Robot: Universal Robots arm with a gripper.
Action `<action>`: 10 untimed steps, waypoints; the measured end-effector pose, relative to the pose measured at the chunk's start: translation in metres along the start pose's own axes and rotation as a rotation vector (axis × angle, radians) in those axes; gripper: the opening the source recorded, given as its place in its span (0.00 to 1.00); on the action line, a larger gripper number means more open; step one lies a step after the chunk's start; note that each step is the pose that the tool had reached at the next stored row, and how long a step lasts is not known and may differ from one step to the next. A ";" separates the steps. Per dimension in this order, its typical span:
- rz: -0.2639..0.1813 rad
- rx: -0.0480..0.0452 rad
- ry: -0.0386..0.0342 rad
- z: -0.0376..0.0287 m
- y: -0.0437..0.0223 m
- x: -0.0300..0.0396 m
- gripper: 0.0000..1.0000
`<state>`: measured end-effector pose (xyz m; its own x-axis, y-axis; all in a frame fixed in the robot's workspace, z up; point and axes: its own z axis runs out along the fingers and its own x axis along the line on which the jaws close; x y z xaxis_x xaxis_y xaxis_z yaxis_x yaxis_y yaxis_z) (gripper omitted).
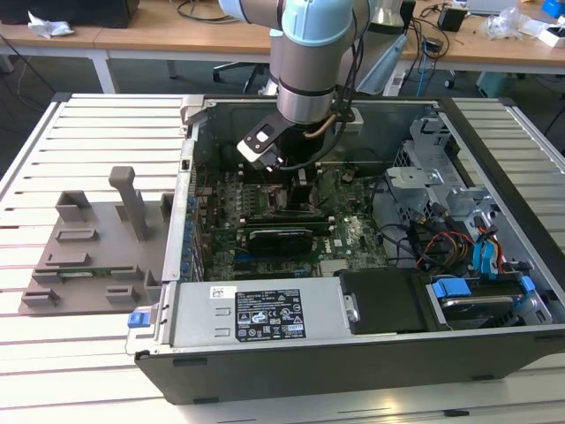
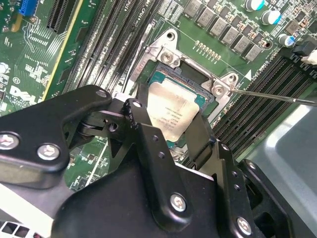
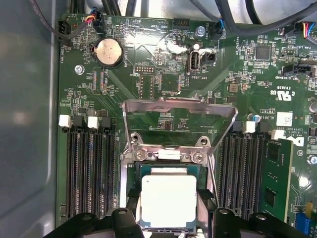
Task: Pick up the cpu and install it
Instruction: 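Place the cpu into insertion slot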
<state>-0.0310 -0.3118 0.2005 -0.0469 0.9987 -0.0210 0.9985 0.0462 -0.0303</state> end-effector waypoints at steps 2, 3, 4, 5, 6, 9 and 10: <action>0.001 0.0000 0.0001 0.0000 0.0000 0.0000 0.54; 0.001 0.0000 0.0001 0.0000 0.0000 0.0000 0.54; 0.002 0.0000 0.0001 0.0000 0.0000 0.0000 0.54; 0.005 -0.0001 0.0003 -0.0002 0.0000 0.0001 0.54; 0.006 0.0000 -0.0001 -0.0007 0.0000 0.0001 0.54; 0.009 0.0000 -0.0003 -0.0018 0.0000 0.0000 0.54; 0.011 0.0001 -0.0002 -0.0018 -0.0001 0.0000 0.54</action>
<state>-0.0310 -0.3117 0.2023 -0.0354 0.9991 -0.0216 0.9989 0.0348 -0.0301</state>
